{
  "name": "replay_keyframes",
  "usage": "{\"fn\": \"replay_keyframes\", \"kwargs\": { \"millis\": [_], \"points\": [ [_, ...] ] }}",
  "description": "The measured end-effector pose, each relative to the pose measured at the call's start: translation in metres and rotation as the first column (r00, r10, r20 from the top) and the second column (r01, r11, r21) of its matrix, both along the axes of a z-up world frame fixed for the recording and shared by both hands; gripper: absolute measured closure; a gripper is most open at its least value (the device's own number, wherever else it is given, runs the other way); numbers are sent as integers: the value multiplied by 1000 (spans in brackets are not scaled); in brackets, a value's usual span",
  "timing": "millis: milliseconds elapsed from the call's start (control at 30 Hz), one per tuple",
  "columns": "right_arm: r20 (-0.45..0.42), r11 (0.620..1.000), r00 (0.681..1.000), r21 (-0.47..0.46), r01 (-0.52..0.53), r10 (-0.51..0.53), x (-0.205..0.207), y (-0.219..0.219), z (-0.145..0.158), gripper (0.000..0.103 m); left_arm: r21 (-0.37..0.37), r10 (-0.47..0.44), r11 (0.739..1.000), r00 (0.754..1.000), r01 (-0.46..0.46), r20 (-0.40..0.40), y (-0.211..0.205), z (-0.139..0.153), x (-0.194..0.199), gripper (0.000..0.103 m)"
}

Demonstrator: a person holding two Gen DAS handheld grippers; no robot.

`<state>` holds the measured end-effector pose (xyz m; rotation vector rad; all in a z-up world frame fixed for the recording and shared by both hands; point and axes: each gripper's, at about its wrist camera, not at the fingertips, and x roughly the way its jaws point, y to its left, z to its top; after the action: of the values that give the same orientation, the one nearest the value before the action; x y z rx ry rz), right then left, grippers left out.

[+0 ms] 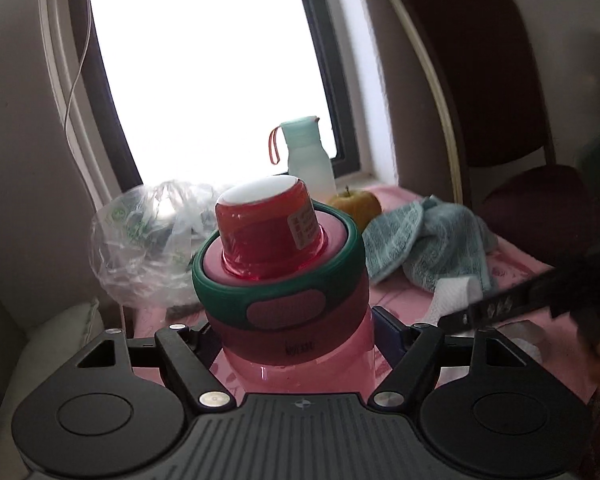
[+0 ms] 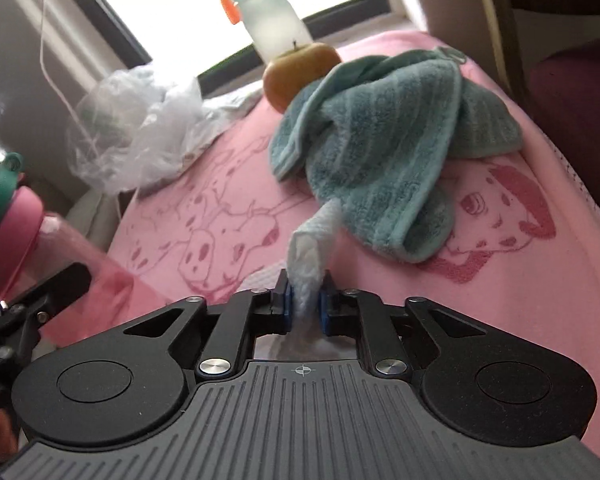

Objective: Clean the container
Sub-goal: 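Open the right gripper and drop the white tissue onto the blanket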

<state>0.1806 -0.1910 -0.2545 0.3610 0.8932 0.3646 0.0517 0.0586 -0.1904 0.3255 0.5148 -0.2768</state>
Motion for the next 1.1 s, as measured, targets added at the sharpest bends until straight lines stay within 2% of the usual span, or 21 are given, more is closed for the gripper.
{"fn": "replay_keyframes", "kwargs": {
  "millis": [67,100,200,233,300,333,400,467,600,800,900,1000,1100],
  "points": [
    [2,1000,1000,-21,3,-3,-2,2,0,88,-9,27,1000,999,-27,-32,2,1,1,29],
    [6,999,1000,-35,1,-1,-3,4,2,80,-13,40,999,998,-40,-45,2,2,1,29],
    [28,998,999,-54,17,-16,-6,8,12,47,-10,60,998,997,-61,-54,1,2,0,28],
    [33,999,999,-43,22,-21,-8,7,16,44,-10,66,998,996,-67,-55,1,2,1,28],
    [31,1000,999,-2,27,-27,-10,1,26,43,-13,83,996,995,-83,-59,0,3,5,27],
    [29,999,999,18,31,-31,-12,-1,30,40,-9,92,996,994,-93,-56,0,5,6,22],
    [32,998,998,46,47,-48,-16,-6,38,37,-5,99,995,994,-99,-47,0,7,3,19],
    [45,996,997,63,62,-65,-23,-12,46,34,-6,103,995,994,-103,-44,1,10,0,13],
    [62,994,994,72,81,-85,-37,-18,57,31,-11,109,994,993,-110,-38,4,15,-8,10],
    [34,995,995,41,91,-92,-52,-19,47,31,-32,112,993,993,-113,-37,20,14,-24,7],
    [12,994,996,66,84,-85,-62,-21,35,31,-60,105,992,992,-109,-69,38,4,-34,7],
    [4,994,997,74,81,-82,-72,-20,28,32,-77,148,985,983,-157,-109,54,-4,-46,7],
    [23,998,998,32,63,-63,-80,-12,33,32,-112,184,973,973,-200,-139,70,-9,-56,7]
  ]
}}
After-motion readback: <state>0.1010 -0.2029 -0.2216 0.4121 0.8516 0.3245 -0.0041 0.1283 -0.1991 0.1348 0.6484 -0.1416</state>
